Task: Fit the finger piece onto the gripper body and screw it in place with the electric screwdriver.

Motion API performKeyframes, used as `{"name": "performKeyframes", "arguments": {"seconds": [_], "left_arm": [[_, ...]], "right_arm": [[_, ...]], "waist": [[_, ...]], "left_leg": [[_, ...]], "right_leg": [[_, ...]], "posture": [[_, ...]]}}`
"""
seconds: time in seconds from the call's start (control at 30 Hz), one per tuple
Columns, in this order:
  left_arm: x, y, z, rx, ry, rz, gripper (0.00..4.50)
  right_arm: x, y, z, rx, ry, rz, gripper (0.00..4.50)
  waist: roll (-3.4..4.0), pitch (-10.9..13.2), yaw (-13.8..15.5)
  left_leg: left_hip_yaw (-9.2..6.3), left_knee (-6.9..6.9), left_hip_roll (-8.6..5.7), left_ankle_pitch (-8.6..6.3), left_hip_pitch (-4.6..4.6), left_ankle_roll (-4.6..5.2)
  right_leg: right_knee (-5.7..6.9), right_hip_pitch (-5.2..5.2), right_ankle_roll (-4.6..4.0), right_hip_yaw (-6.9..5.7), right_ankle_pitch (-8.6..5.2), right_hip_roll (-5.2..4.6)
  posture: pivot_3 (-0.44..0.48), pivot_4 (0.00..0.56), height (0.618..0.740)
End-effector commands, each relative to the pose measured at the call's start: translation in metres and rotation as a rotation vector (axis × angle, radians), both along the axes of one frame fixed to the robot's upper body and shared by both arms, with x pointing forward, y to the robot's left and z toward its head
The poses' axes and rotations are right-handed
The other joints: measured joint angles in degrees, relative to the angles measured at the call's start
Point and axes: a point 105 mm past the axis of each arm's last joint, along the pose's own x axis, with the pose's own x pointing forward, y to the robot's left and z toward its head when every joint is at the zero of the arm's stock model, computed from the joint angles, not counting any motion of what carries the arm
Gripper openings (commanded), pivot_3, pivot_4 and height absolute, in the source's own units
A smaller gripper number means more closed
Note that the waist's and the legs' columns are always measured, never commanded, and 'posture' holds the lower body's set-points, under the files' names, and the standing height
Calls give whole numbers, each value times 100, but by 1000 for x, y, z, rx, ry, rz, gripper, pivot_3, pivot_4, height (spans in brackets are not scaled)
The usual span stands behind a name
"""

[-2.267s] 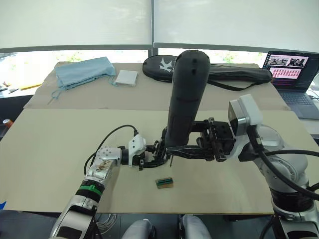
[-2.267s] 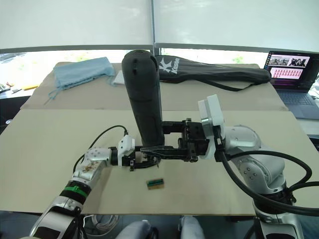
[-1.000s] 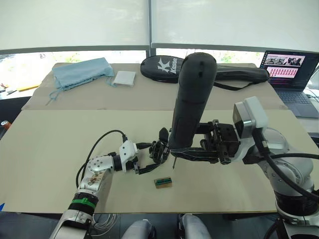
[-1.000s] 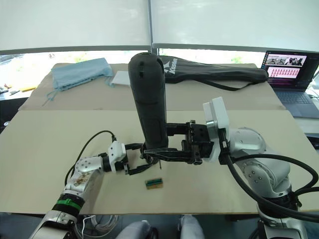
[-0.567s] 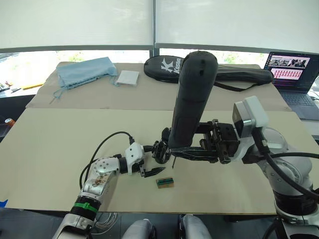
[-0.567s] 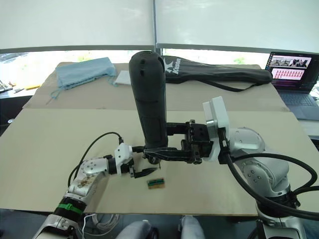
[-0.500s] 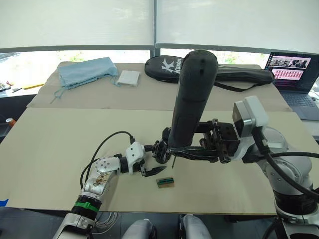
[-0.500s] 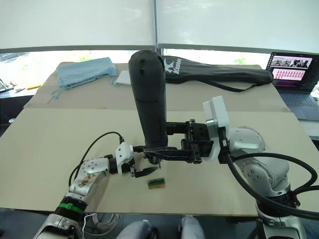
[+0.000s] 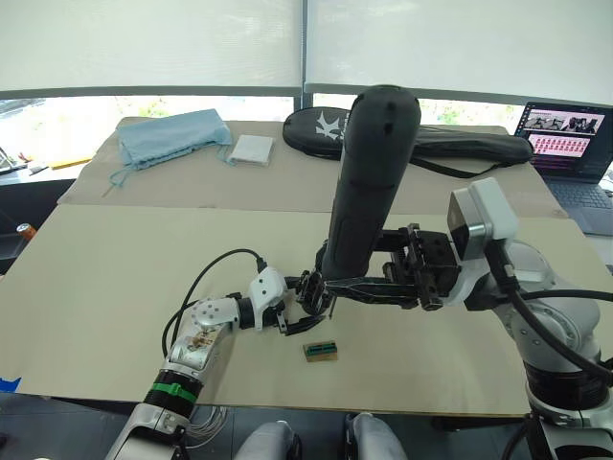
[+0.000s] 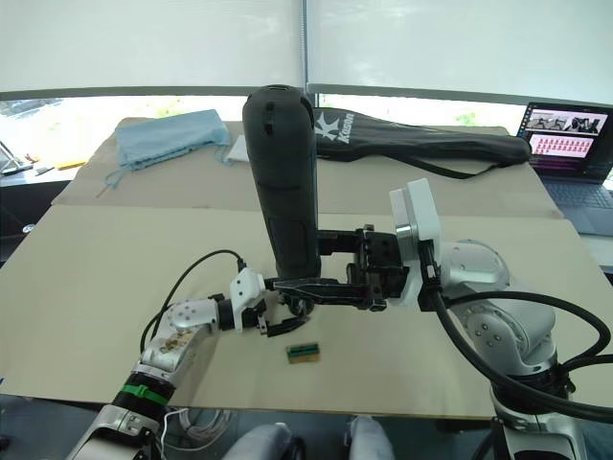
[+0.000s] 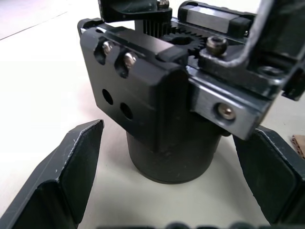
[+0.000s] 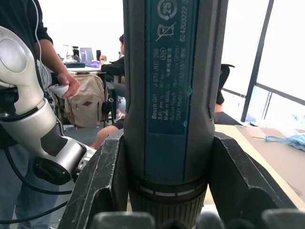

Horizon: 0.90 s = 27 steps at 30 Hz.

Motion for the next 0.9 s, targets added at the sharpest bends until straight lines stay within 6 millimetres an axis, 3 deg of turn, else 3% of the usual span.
{"name": "performKeyframes", "arguments": {"seconds": [0.03,0.2,0.27,0.4,0.9], "left_arm": [[-2,-6,-9,25,28,-11,4442],[-3,-8,-11,35,28,-17,4442],[-3,-8,-11,38,33,-18,3901],[-2,-9,-13,43,36,-20,2265],[-3,-8,-13,46,47,-30,2281]], "right_arm": [[-6,1,11,22,-48,19,1916],[-6,1,10,20,-49,19,1916],[-6,1,10,20,-50,19,1916],[-6,1,10,20,-52,21,1916],[0,17,28,77,-96,39,1916]], "waist": [[0,0,0],[0,0,2],[0,0,2],[0,0,3],[0,0,6]], "left_leg": [[0,0,0,0,0,0],[0,0,0,0,0,0],[0,0,0,0,0,0],[0,0,0,0,0,0],[-1,4,0,0,0,0]], "right_leg": [[0,0,0,0,0,0],[0,0,0,0,0,0],[0,0,0,0,0,0],[0,0,0,0,0,0],[2,1,0,-2,0,0]], "posture": [[0,150,740],[0,150,740],[0,150,740],[0,150,740],[0,150,740]]}}
